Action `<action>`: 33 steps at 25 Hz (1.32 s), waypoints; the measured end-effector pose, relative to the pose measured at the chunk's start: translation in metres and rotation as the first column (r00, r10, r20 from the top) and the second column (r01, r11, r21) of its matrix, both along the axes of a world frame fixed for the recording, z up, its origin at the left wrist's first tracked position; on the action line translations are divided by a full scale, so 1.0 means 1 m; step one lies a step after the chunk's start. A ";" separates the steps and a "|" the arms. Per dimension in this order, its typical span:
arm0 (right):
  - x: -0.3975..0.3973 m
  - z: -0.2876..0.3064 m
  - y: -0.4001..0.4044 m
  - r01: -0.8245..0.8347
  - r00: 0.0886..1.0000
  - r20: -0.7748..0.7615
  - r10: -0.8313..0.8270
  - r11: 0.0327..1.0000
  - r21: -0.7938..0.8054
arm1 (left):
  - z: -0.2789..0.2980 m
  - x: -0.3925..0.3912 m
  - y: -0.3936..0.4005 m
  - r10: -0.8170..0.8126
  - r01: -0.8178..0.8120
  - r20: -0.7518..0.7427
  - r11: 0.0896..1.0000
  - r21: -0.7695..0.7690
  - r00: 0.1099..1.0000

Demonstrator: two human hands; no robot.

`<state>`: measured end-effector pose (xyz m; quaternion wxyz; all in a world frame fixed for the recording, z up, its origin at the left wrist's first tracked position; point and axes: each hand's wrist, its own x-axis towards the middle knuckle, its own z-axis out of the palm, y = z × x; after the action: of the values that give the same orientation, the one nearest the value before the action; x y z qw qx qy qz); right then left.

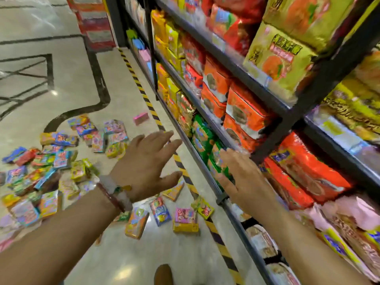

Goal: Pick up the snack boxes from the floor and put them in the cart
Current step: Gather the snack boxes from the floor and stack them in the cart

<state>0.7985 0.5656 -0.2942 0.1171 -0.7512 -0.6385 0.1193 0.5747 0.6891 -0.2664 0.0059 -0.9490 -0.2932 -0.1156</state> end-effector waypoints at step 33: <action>0.103 -0.718 0.118 0.379 0.762 -0.277 -0.585 0.750 -0.542 | -0.726 0.063 0.063 0.334 -0.033 -0.051 -0.062 -0.998 0.941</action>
<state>0.9017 0.6838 -1.0118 0.1031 -0.8533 -0.3277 0.3923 0.6381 0.7517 -0.9920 -0.6906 -0.5946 -0.4105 0.0325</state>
